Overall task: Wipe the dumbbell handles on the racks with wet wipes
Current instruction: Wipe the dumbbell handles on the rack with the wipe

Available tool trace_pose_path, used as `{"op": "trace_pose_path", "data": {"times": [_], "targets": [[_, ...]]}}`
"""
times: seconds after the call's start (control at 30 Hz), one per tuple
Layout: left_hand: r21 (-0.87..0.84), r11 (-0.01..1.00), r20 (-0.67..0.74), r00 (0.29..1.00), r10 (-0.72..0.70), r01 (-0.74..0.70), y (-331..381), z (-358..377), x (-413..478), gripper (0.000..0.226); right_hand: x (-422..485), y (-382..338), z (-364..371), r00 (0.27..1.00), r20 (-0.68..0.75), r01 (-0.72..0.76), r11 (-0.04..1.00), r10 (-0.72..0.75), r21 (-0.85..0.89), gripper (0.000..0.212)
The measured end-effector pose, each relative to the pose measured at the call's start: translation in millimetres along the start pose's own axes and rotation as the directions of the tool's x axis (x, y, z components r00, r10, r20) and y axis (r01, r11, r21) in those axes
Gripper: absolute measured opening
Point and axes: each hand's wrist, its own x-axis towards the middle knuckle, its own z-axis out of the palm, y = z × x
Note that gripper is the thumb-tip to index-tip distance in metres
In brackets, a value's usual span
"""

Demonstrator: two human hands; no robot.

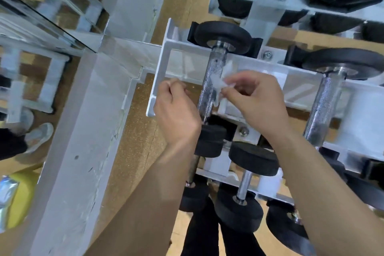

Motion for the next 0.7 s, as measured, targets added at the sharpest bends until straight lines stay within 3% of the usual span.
{"op": "trace_pose_path", "data": {"times": [0.07,0.13,0.23,0.37,0.43,0.5,0.6,0.7], "targets": [[-0.010,1.000,-0.006,1.000,-0.005,0.005,1,0,-1,0.029,11,-4,4,0.978,-0.209,0.030,0.994,-0.008,0.103,0.018],[-0.016,1.000,-0.007,1.000,-0.002,0.002,2,-1,-1,0.029,13,-6,15,0.960,-0.276,0.065,0.996,-0.044,0.065,0.011],[-0.023,1.000,-0.015,1.000,0.012,-0.012,1,-1,-2,0.028,-2,1,25,0.974,-0.226,0.037,0.999,-0.027,0.039,0.018],[-0.044,0.999,-0.002,1.000,0.002,-0.002,-1,-1,-2,0.026,-28,16,25,0.998,0.038,-0.043,0.997,0.045,-0.070,0.019],[-0.116,0.993,0.090,0.996,0.021,-0.010,0,-5,-2,0.022,-32,10,19,0.989,0.138,-0.047,0.998,0.053,-0.049,0.018],[-0.135,0.987,0.254,0.960,0.115,-0.082,2,-15,-5,0.018,-30,-3,11,0.997,0.073,-0.029,0.998,0.025,0.053,0.014],[-0.167,0.963,0.478,0.837,0.267,-0.211,9,-35,-17,0.006,-24,-26,6,0.999,-0.029,0.047,0.972,-0.041,0.229,0.014],[-0.240,0.947,0.449,0.841,0.302,-0.212,12,-45,-8,0.020,-26,-36,16,0.999,-0.013,0.046,0.935,-0.044,0.352,0.033]]}}
